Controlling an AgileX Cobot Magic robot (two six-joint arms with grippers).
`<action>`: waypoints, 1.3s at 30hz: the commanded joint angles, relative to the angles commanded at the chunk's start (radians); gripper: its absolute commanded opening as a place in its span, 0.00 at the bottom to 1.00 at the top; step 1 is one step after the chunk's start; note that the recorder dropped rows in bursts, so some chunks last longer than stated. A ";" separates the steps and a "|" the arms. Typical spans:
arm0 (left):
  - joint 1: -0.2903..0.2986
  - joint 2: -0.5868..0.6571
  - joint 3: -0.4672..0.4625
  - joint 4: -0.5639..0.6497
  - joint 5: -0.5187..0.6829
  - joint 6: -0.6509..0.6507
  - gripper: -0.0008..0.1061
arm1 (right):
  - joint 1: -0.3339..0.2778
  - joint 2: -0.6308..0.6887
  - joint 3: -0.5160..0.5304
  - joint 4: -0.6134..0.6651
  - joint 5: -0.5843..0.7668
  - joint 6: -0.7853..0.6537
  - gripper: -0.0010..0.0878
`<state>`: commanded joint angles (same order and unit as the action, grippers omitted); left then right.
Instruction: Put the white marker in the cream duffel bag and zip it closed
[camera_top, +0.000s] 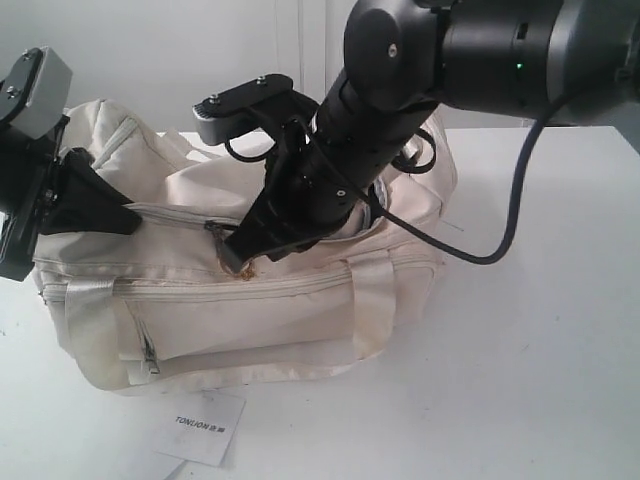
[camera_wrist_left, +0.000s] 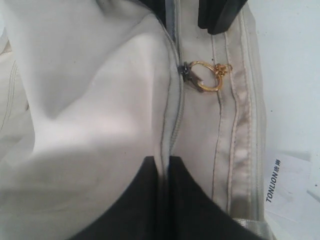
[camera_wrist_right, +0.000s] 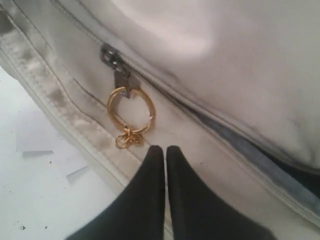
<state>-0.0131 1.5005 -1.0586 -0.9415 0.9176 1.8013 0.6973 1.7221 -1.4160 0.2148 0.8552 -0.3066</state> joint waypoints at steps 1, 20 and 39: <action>0.000 0.000 0.000 0.000 0.000 0.000 0.01 | 0.000 0.000 0.000 -0.005 0.003 0.000 0.01; 0.000 0.000 0.000 0.000 0.000 -0.015 0.01 | -0.065 0.078 0.000 0.359 -0.038 0.082 0.68; 0.000 0.000 0.000 -0.044 0.004 -0.015 0.01 | -0.104 0.180 0.000 0.617 -0.044 -0.065 0.63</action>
<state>-0.0131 1.5008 -1.0586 -0.9860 0.9217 1.7861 0.5935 1.9021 -1.4160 0.8317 0.8115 -0.3716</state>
